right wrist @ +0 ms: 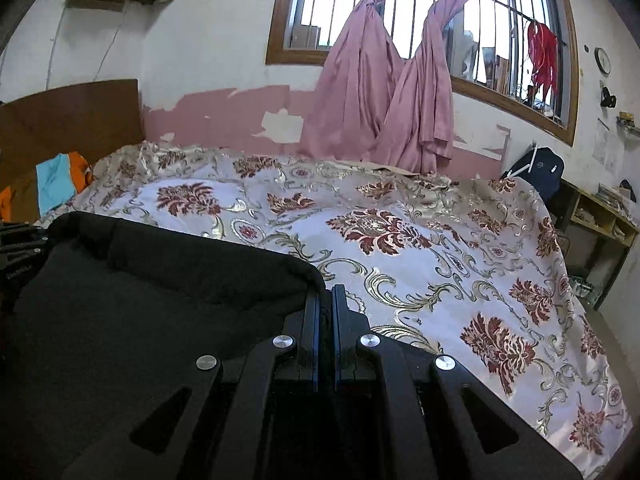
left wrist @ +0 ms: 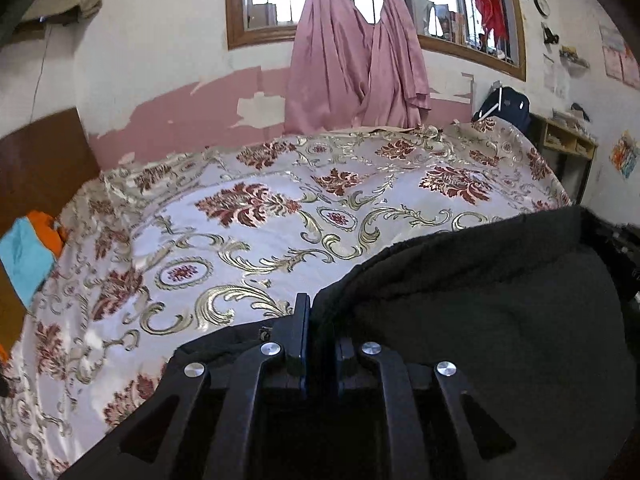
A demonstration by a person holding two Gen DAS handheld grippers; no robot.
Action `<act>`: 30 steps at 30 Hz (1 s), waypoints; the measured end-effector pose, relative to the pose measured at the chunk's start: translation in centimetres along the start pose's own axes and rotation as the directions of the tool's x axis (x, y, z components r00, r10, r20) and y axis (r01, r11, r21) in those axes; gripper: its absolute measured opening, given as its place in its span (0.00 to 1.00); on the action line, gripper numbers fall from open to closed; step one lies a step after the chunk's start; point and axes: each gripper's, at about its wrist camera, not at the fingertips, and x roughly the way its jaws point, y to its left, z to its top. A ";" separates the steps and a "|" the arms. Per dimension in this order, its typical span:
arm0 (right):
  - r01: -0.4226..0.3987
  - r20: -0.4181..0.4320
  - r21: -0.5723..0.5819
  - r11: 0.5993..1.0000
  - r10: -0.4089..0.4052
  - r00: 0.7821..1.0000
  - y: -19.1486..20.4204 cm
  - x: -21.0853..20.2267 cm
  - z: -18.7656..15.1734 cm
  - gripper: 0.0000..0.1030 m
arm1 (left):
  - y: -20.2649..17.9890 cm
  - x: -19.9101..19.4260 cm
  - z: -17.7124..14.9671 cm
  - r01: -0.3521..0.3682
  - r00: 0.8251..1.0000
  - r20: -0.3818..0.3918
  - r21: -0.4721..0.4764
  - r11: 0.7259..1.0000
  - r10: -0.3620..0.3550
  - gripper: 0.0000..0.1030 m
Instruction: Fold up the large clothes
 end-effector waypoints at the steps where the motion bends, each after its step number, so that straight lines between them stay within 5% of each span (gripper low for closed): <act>1: -0.003 -0.009 -0.003 1.000 0.003 1.000 0.1 0.3 0.0 0.04 | 0.4 0.0 0.0 0.020 1.000 0.000 -0.019 1.000 -0.020 0.11; 9: -0.101 -0.003 0.043 0.994 0.101 0.995 -0.7 -0.4 -0.1 0.11 | 2.8 -1.8 -0.1 0.116 0.993 0.004 -0.182 0.977 -0.117 0.22; 11: -0.153 0.014 0.088 0.984 0.152 0.988 -1.3 -0.9 0.1 0.26 | 3.1 -2.3 -0.1 0.113 0.994 0.018 -0.194 0.975 -0.111 0.47; 12: -0.171 0.028 0.103 0.980 0.169 0.985 -1.5 -1.4 0.1 0.42 | 3.3 -2.7 0.0 0.099 0.995 0.036 -0.206 0.974 -0.093 0.83; 13: -0.179 0.040 0.109 0.978 0.176 0.984 -1.6 -1.6 -0.1 0.49 | 3.7 -3.4 0.1 0.076 0.996 0.065 -0.233 0.969 -0.063 0.97; 17: -0.213 0.074 0.096 0.972 0.206 0.976 -1.6 -3.9 -0.2 0.61 | 4.8 -5.4 0.8 0.069 0.993 0.108 -0.292 0.954 -0.039 0.97; 21: -0.254 0.106 0.080 0.964 0.245 0.964 -1.4 -7.0 -1.1 0.84 | 3.9 -7.9 -0.3 0.072 0.989 0.144 -0.255 0.964 -0.036 1.00; 24: -0.275 0.105 0.061 0.959 0.268 0.958 -1.1 -8.5 -1.8 0.87 | 2.4 -9.7 -2.0 0.101 0.983 0.171 -0.223 0.970 -0.063 1.00; 30: -0.307 0.041 0.063 0.949 0.305 0.951 -0.2 -11.2 -6.0 0.91 | -0.9 -10.9 -6.4 0.213 0.976 0.083 -0.143 0.967 -0.202 1.00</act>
